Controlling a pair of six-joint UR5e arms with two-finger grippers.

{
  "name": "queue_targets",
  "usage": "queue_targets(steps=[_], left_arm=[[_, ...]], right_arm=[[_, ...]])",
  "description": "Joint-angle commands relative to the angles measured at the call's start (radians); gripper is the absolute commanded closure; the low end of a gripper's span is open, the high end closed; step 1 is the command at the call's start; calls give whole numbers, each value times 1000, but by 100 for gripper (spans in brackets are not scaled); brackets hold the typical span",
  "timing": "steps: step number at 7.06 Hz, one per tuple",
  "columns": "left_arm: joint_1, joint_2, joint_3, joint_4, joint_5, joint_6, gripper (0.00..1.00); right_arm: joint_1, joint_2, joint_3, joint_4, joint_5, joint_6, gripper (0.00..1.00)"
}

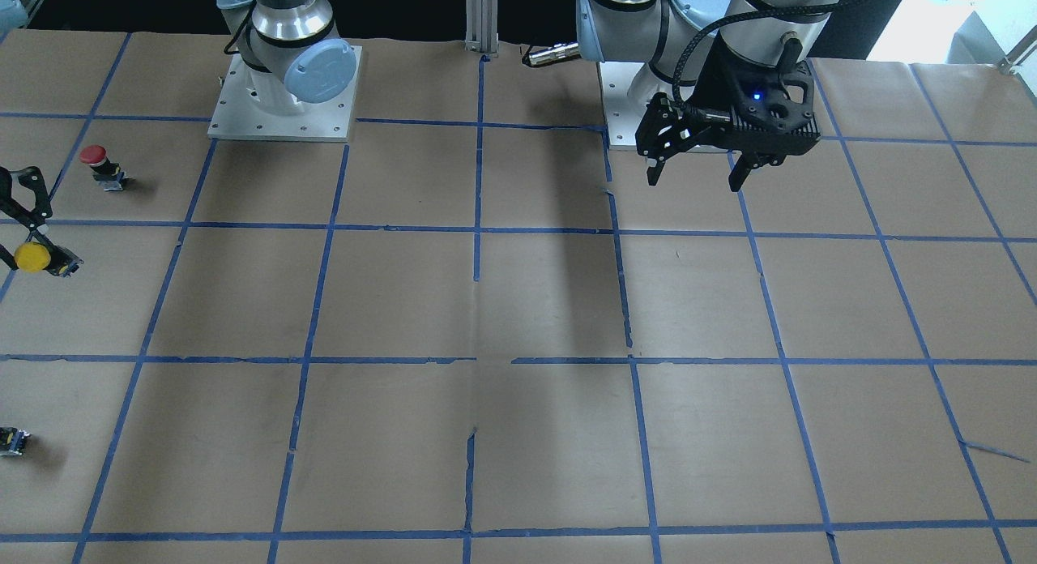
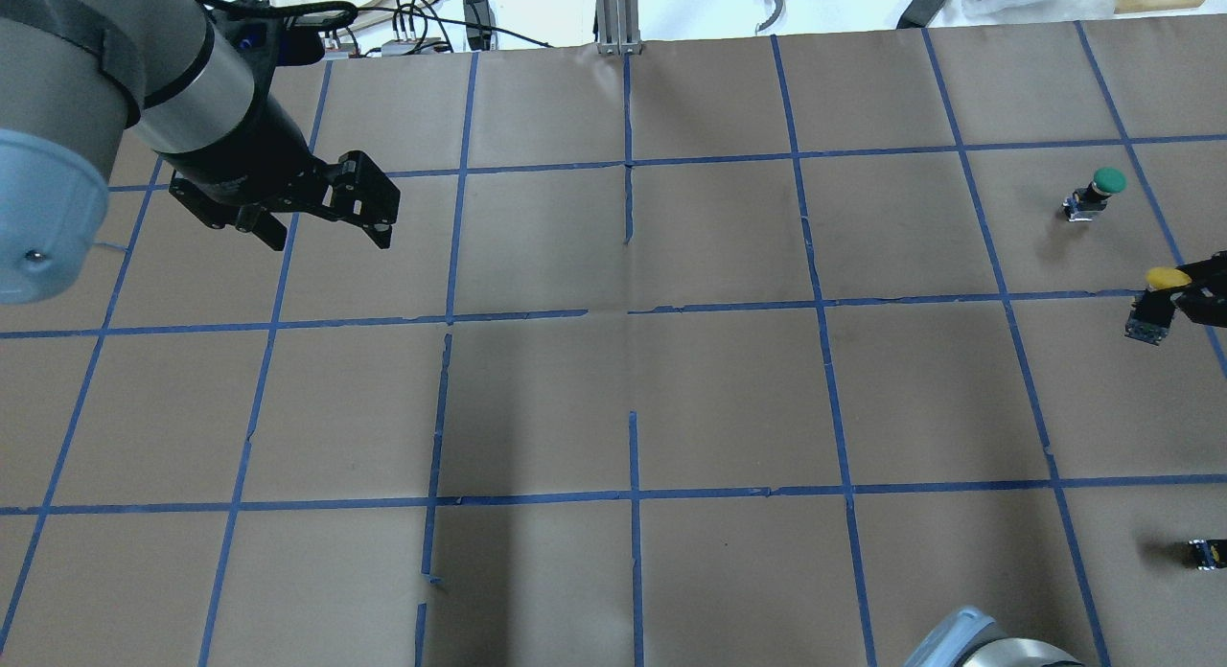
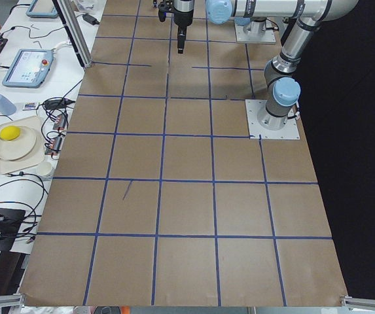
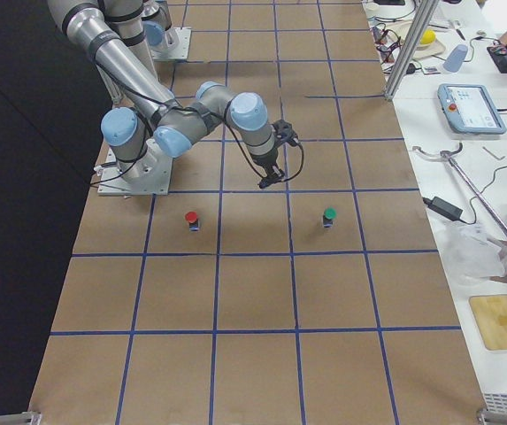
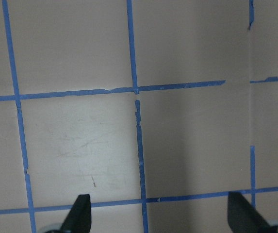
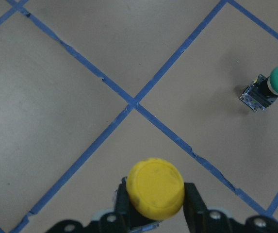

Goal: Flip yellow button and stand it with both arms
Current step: 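Lower the yellow button upright onto the table beside the green button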

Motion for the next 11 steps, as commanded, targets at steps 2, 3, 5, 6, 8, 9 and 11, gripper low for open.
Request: queue_targets(steps=[2, 3, 5, 6, 8, 9, 11], left_arm=[[-7, -5, -7, -11, 46, -88, 0], [-7, -5, -1, -9, 40, -90, 0], [-7, -26, 62, -14, 43, -90, 0], [-10, -33, 59, -14, 42, -88, 0], [-17, -34, 61, -12, 41, -85, 0], [-17, -34, 56, -9, 41, -84, 0], [-17, -33, 50, 0, 41, -79, 0]], right_arm=[[-104, 73, 27, -4, 119, -410, 88], [-142, 122, 26, -6, 149, -498, 88], [-177, 152, 26, -3, 179, -529, 88], [-190, 176, 27, 0, 222, -586, 88], [-211, 222, 27, 3, 287, -603, 89], [-211, 224, 27, 3, 289, -603, 88], [-211, 247, 26, 2, 286, -605, 82]])
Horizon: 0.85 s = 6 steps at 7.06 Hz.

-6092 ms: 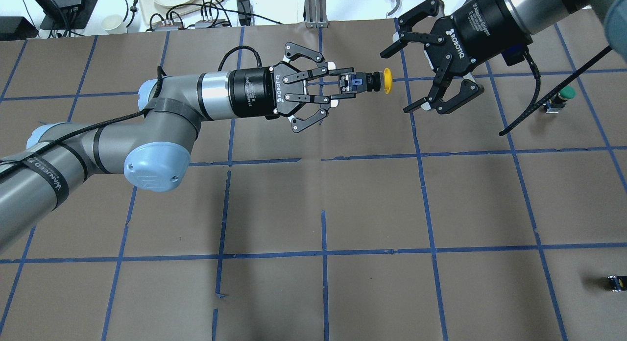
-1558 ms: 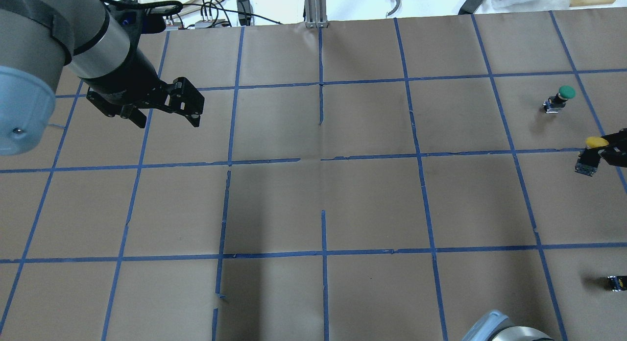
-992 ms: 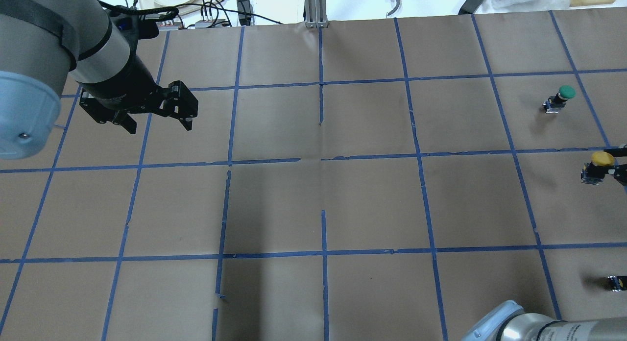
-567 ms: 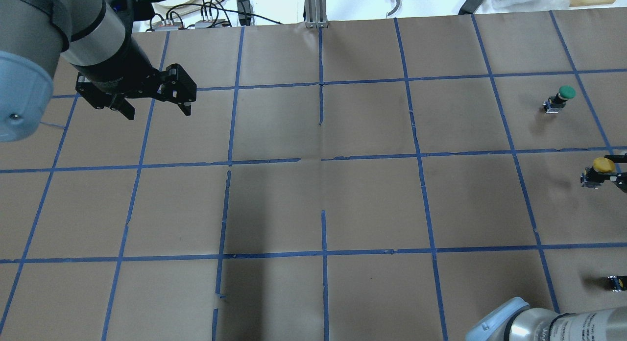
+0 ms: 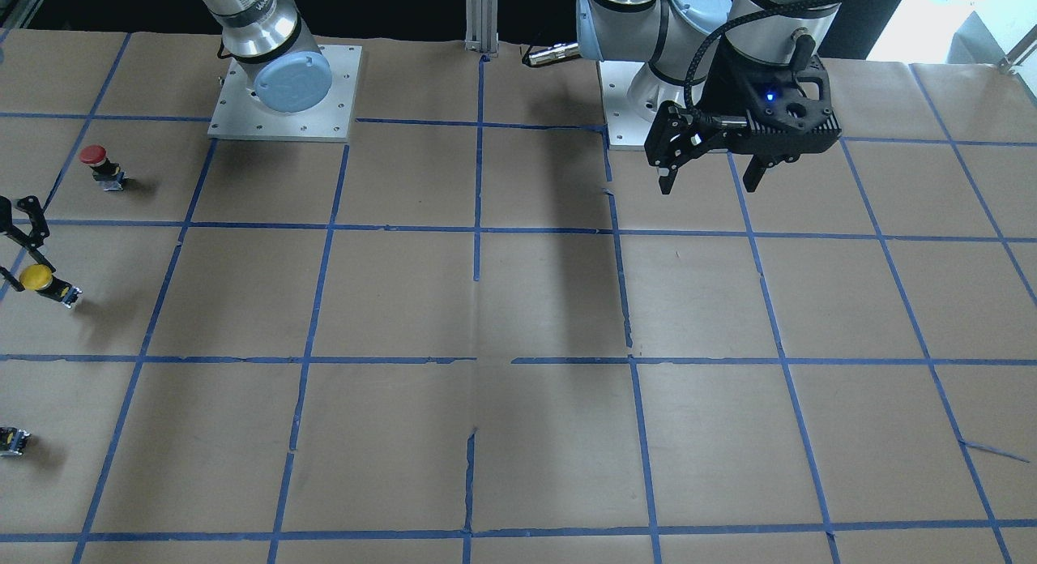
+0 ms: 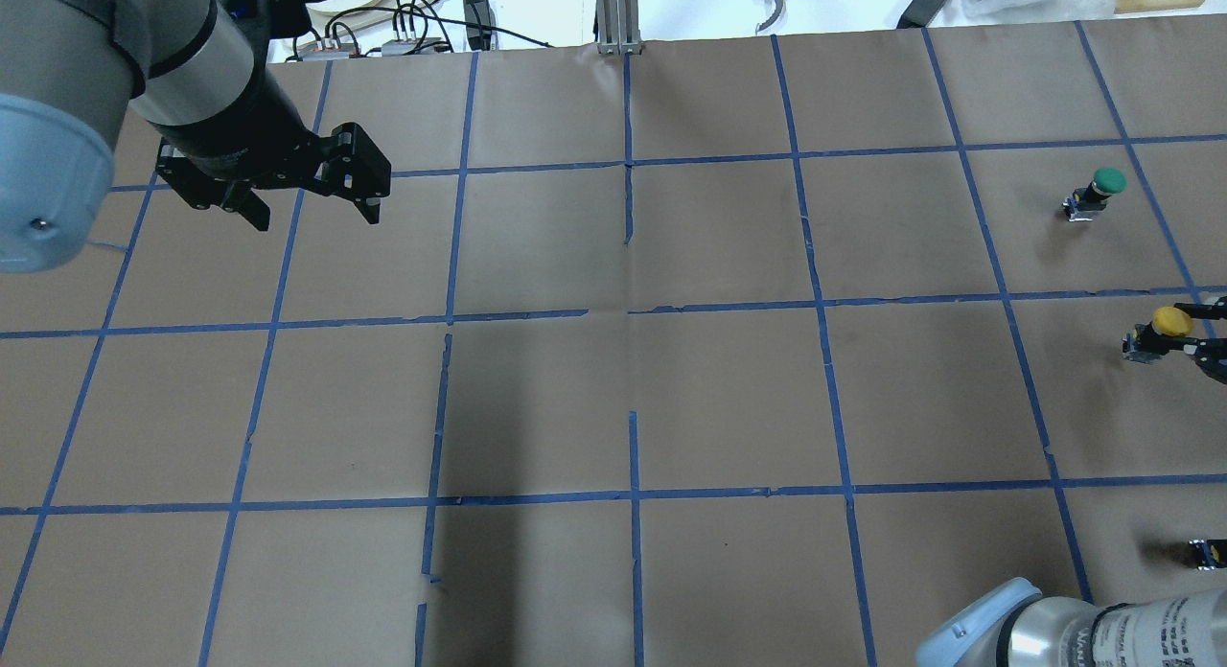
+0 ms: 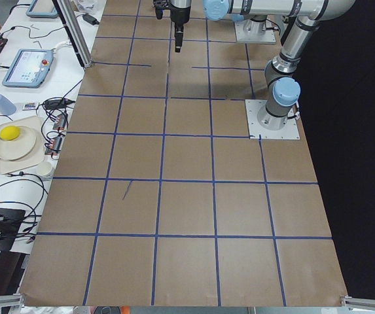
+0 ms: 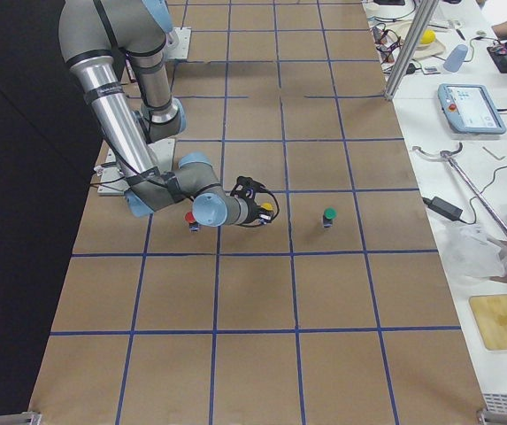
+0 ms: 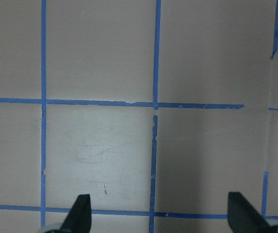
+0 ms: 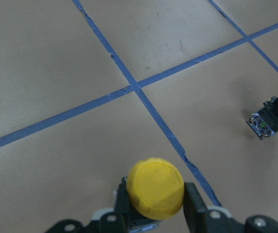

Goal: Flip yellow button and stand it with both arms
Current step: 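Lower the yellow button upright onto the table beside the green button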

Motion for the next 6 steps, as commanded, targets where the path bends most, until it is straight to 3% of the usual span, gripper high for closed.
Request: queue_targets(steps=[1, 2, 3, 4, 6], left_arm=[[0, 1, -6, 4, 0, 4, 0], [0, -1, -5, 4, 2, -5, 0], [0, -1, -6, 4, 0, -5, 0], [0, -1, -6, 4, 0, -5, 0], [0, -1, -6, 4, -1, -8, 0]], right_arm=[[-7, 30, -3, -1, -3, 2, 75], [-7, 30, -3, 0, -1, 7, 67], [-7, 33, 0, 2, 2, 14, 28], [-7, 33, -1, 26, 2, 29, 4], [-8, 26, -20, 56, -16, 106, 0]])
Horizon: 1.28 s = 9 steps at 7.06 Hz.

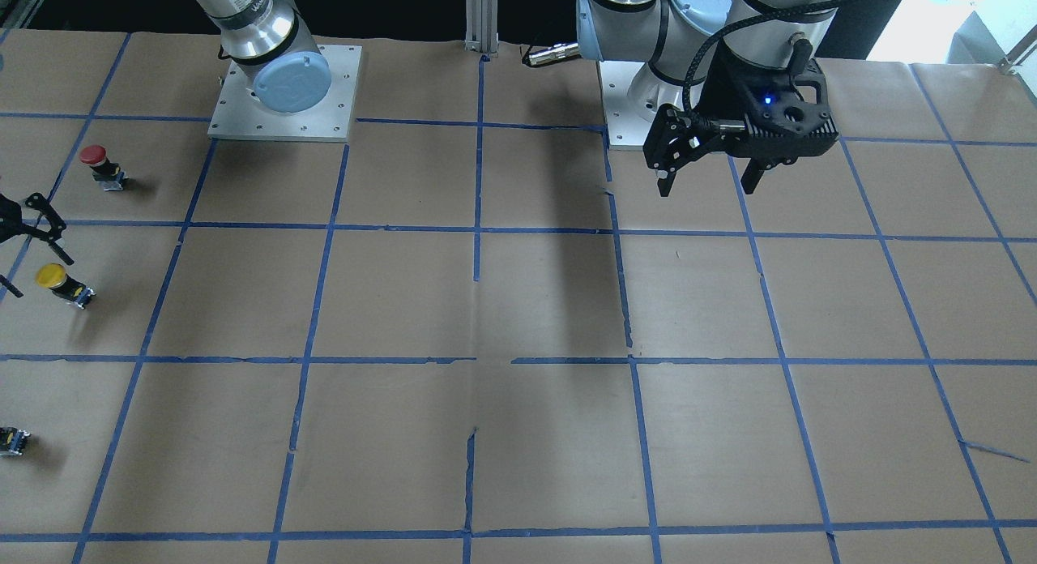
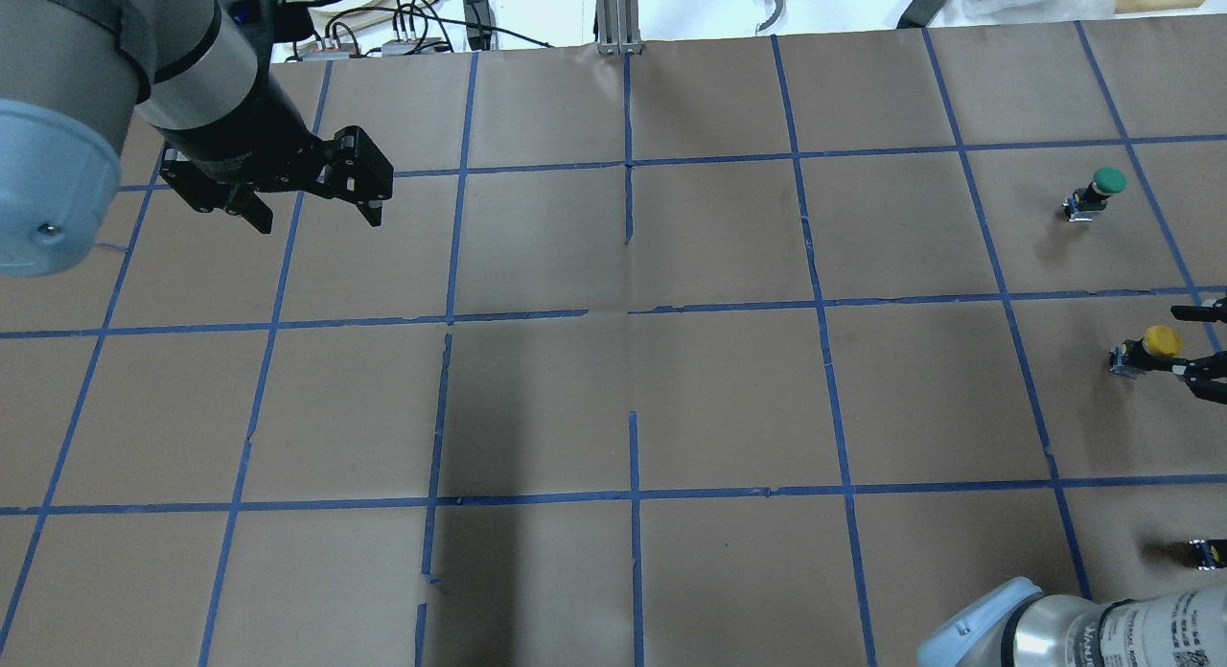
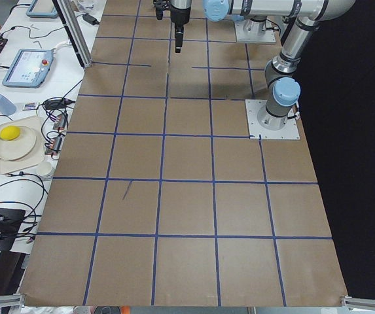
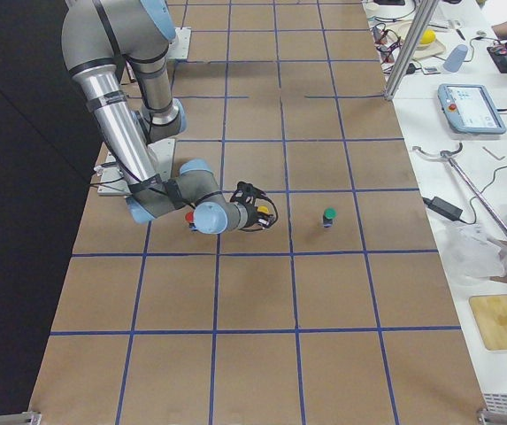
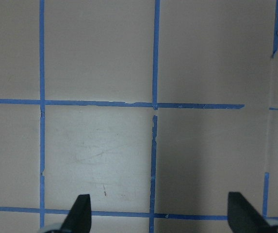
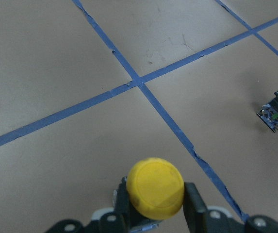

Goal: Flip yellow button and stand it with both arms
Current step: 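Lower the yellow button upright onto the table beside the green button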

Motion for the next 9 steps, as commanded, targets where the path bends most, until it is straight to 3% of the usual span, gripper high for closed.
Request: queue_targets(steps=[1, 5, 6, 9], left_arm=[[0, 0, 0, 0, -1, -1, 0], [0, 1, 3, 0, -1, 0, 0], [0, 3, 1, 0, -1, 0, 0], [0, 17, -11, 0, -34, 0, 0]], right_arm=[[-1, -14, -40, 14, -43, 142, 0], [60, -216, -94, 23, -228, 678, 0], [121, -305, -95, 78, -341, 844, 0], [279, -464, -101, 198, -463, 1385, 0]])
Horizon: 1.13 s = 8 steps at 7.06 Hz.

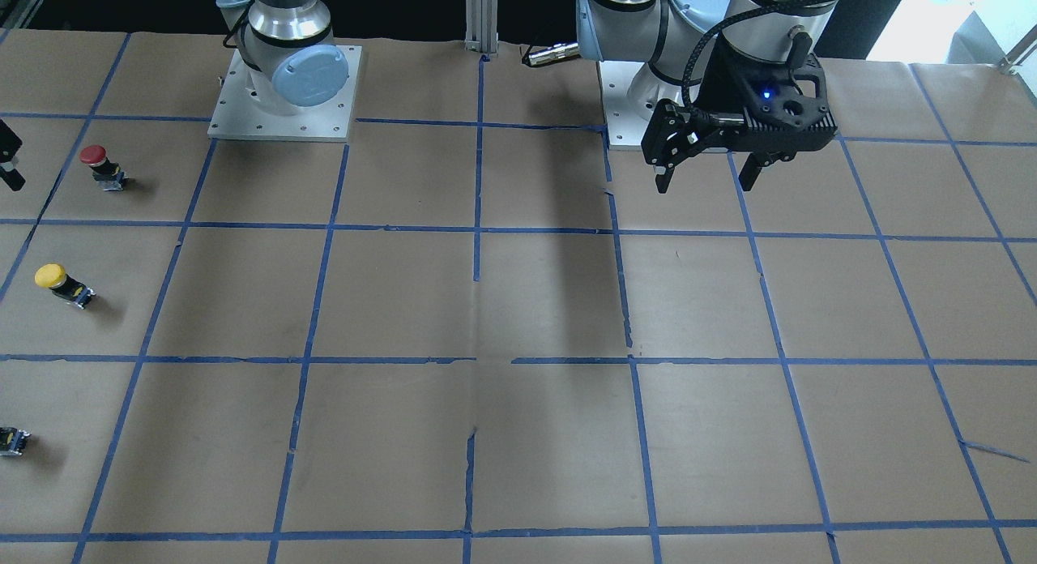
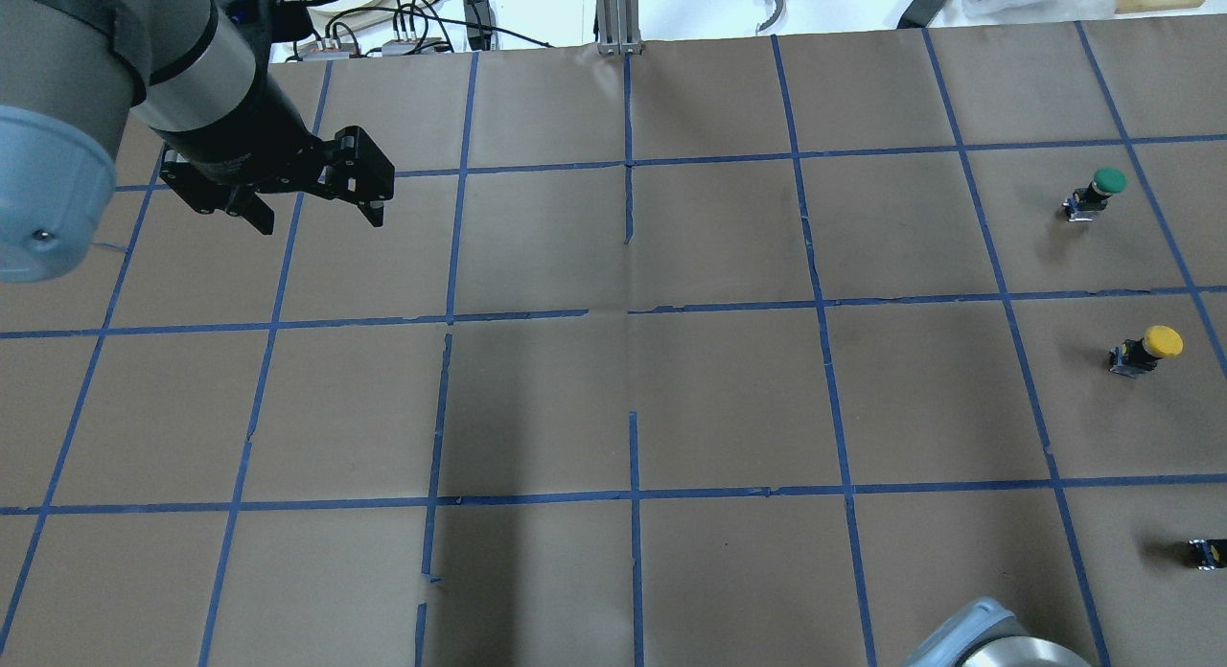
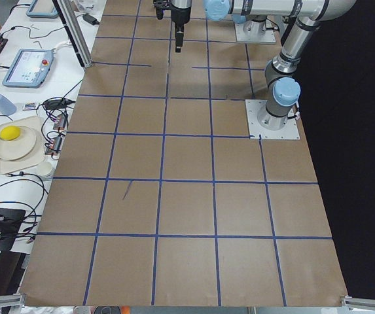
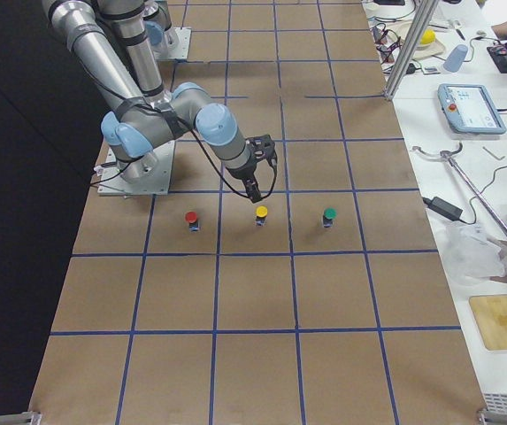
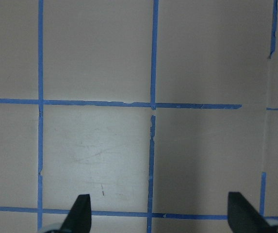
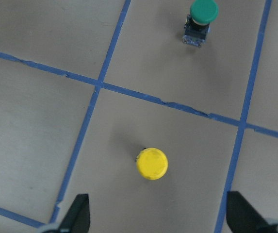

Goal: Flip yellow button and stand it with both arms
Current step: 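Open the right gripper and lift it away from the standing button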

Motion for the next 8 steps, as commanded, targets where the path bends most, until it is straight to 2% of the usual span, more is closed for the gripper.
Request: queue_targets(steps=[1, 2, 3, 4, 6, 7, 8], left_arm=[[0, 4, -4, 0, -15, 0, 0], [2, 4, -4, 0, -17, 0, 0], [3, 4, -4, 0, -17, 0, 0], [6, 6, -4, 0, -18, 1, 0], [8, 6, -4, 0, -17, 6, 0], [11, 6, -4, 0, -18, 7, 0], [11, 7, -4, 0, -18, 7, 0]], right_arm=[[185, -55, -34, 53, -150, 389, 0], [305, -55, -106, 184, -203, 621, 0], [414, -48, -178, 301, -191, 908, 0], [514, -37, -194, 351, -190, 1087, 0], [742, -29, -206, 388, -219, 1272, 0], [837, -32, -230, 397, -289, 1274, 0], [864, -42, -276, 475, -285, 1274, 0]])
